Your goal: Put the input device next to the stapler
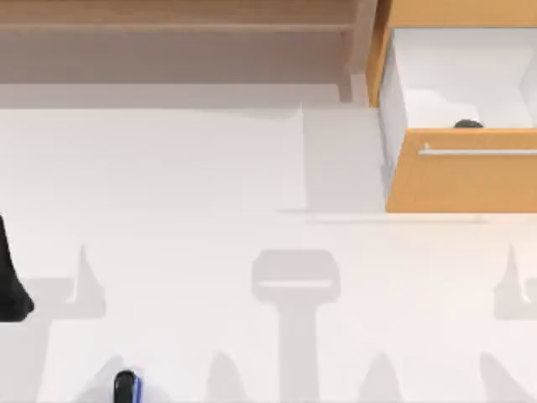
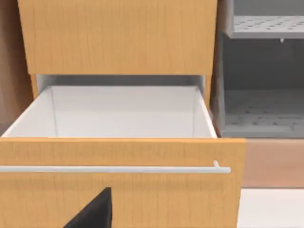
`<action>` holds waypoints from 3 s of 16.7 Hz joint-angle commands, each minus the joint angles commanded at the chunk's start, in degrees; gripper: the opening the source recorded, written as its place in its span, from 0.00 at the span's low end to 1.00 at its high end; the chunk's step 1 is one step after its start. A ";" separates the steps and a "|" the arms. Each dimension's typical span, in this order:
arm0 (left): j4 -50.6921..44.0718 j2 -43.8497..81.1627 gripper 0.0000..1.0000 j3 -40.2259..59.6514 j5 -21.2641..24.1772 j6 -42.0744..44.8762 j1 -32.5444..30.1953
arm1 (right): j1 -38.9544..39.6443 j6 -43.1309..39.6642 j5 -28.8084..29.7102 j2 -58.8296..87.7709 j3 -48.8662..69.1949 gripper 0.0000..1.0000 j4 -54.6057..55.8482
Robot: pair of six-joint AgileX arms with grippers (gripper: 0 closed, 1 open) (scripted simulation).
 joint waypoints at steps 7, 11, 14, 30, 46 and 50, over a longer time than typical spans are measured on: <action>0.00 0.00 1.00 0.00 0.00 0.00 0.00 | 0.78 1.73 0.20 7.68 7.77 1.00 -5.69; 0.00 0.00 1.00 0.00 0.00 0.00 0.00 | 1.74 4.53 0.53 23.90 22.89 1.00 -14.76; 0.00 0.00 1.00 0.00 0.00 0.00 0.00 | 2.64 7.03 0.76 40.30 37.22 1.00 -22.57; 0.00 0.00 1.00 0.00 0.00 0.00 0.00 | 7.77 19.22 2.18 128.00 112.28 1.00 -62.48; 0.00 0.00 1.00 0.00 0.00 0.00 0.00 | 8.17 21.86 2.01 137.33 123.38 1.00 -71.44; 0.00 0.00 1.00 0.00 0.00 0.00 0.00 | 9.41 23.49 2.54 131.18 124.19 1.00 -76.03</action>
